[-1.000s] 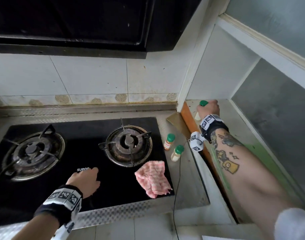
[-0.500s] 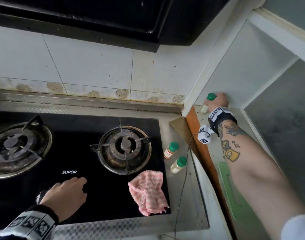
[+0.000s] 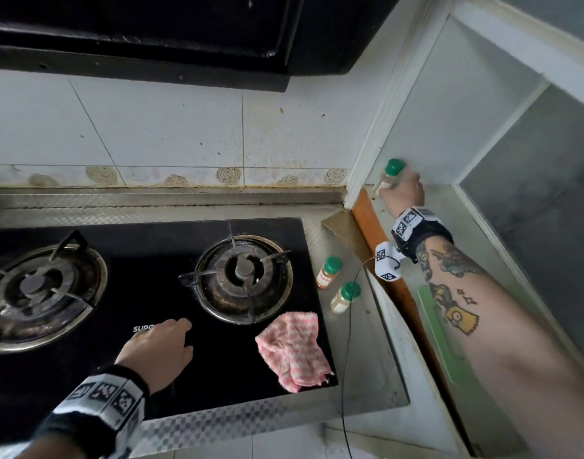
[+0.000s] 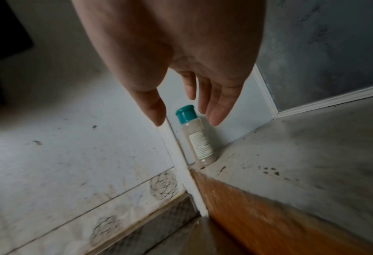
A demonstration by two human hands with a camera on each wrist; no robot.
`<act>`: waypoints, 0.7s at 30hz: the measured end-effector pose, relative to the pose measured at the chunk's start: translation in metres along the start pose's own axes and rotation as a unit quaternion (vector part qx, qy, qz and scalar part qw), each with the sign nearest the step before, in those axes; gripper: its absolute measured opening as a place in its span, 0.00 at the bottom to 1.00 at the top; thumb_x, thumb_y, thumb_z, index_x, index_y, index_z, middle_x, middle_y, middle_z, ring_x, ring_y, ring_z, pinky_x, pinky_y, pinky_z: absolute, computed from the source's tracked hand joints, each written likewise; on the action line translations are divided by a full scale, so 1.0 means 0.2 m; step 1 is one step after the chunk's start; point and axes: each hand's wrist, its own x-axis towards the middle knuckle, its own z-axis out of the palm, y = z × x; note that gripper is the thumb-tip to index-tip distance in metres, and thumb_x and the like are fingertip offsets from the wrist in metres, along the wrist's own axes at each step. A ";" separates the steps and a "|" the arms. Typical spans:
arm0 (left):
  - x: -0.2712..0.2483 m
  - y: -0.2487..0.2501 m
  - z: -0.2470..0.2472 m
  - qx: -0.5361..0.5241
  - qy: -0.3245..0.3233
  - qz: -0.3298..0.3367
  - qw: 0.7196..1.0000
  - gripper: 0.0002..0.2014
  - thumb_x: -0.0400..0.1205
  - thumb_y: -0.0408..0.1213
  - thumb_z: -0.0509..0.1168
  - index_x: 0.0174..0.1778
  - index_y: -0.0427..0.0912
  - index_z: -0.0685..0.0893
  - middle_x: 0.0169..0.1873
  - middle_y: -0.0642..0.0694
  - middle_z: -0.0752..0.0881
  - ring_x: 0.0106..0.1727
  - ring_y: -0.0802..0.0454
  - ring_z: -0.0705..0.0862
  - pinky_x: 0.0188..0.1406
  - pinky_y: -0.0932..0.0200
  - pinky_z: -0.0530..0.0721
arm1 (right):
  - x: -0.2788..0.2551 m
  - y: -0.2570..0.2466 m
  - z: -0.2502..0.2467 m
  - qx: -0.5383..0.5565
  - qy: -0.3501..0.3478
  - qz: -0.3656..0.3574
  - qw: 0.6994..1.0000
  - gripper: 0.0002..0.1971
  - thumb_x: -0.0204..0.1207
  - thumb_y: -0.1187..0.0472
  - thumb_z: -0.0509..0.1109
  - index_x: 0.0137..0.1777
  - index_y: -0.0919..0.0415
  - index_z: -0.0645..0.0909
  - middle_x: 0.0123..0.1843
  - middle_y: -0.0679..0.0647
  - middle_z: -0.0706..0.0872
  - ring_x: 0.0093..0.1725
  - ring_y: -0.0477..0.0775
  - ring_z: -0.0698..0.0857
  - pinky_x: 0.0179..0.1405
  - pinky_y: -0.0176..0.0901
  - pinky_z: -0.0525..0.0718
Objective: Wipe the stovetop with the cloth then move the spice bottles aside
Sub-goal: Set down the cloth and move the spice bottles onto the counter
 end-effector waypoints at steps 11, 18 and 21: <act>0.03 0.19 -0.16 0.046 0.026 0.077 0.996 0.19 0.81 0.44 0.58 0.67 0.46 0.76 0.66 0.46 0.82 0.67 0.42 0.80 0.67 0.47 0.75 | -0.68 0.16 0.01 -0.031 -0.065 0.003 0.997 0.28 0.72 0.59 0.69 0.72 0.62 0.66 0.69 0.63 0.74 0.67 0.66 0.77 0.66 0.60 0.79; 0.02 0.26 -0.20 0.048 0.023 0.097 0.994 0.17 0.81 0.42 0.58 0.65 0.44 0.76 0.65 0.43 0.81 0.66 0.39 0.80 0.67 0.46 0.74 | -0.91 0.38 0.14 -0.183 -0.128 -0.066 0.972 0.33 0.70 0.48 0.75 0.71 0.63 0.71 0.68 0.64 0.75 0.67 0.66 0.72 0.65 0.55 0.74; 0.02 0.26 -0.19 0.050 0.021 0.094 0.994 0.16 0.82 0.42 0.57 0.65 0.44 0.76 0.64 0.44 0.82 0.64 0.39 0.80 0.64 0.47 0.74 | -0.94 0.41 0.16 -0.233 -0.091 -0.117 0.961 0.27 0.71 0.48 0.74 0.68 0.58 0.75 0.65 0.62 0.78 0.64 0.64 0.72 0.60 0.52 0.75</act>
